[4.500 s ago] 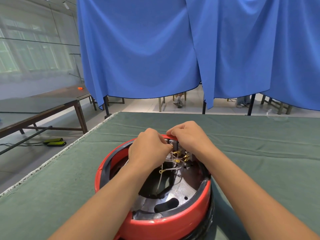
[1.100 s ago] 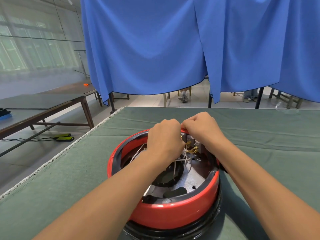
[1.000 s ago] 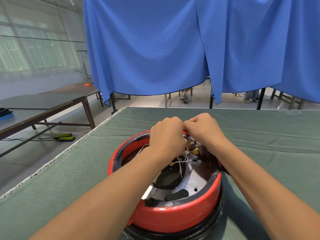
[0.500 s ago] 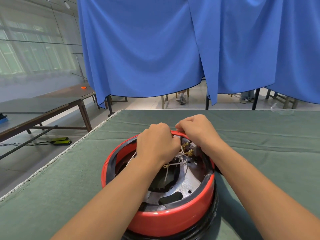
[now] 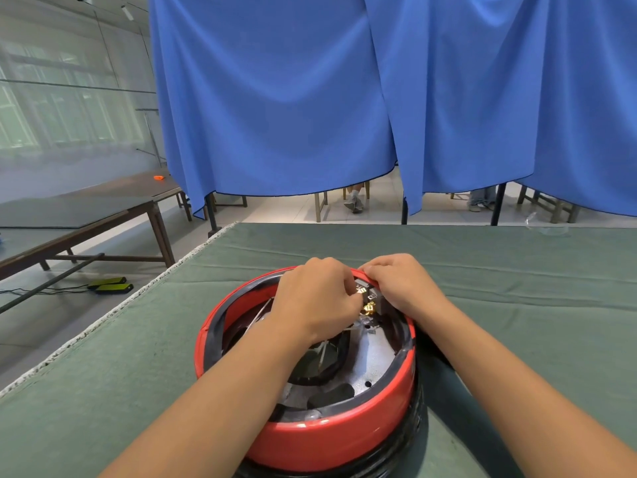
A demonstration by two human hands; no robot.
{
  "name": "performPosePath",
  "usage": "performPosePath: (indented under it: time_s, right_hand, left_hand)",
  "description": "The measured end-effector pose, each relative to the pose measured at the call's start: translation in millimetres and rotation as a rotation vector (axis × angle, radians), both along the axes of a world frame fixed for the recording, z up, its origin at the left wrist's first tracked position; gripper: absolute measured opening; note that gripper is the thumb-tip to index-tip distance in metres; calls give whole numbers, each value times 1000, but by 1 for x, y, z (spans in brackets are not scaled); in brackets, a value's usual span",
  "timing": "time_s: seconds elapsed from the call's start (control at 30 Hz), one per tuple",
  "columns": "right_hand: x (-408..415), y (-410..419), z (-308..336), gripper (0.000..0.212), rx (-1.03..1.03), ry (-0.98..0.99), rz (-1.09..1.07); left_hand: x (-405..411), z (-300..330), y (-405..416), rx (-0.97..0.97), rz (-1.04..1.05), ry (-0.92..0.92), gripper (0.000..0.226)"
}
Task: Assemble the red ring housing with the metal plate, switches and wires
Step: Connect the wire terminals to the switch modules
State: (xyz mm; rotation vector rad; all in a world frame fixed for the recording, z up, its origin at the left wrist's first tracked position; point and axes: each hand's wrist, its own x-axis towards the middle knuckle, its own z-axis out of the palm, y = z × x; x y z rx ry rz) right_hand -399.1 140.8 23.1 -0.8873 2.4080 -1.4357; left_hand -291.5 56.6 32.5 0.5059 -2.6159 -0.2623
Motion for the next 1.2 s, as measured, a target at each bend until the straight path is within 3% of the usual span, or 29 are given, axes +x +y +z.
performPosePath:
  time_s: [0.23, 0.5, 1.2]
  right_hand:
    - [1, 1, 0, 26, 14, 34, 1]
    - [-2, 0, 1, 29, 58, 117, 42]
    - [-2, -1, -2, 30, 26, 103, 24]
  left_hand:
    - [-1, 0, -2, 11, 5, -35, 17]
    - [2, 7, -9, 192, -12, -46, 20]
    - [3, 5, -9, 197, -1, -39, 24]
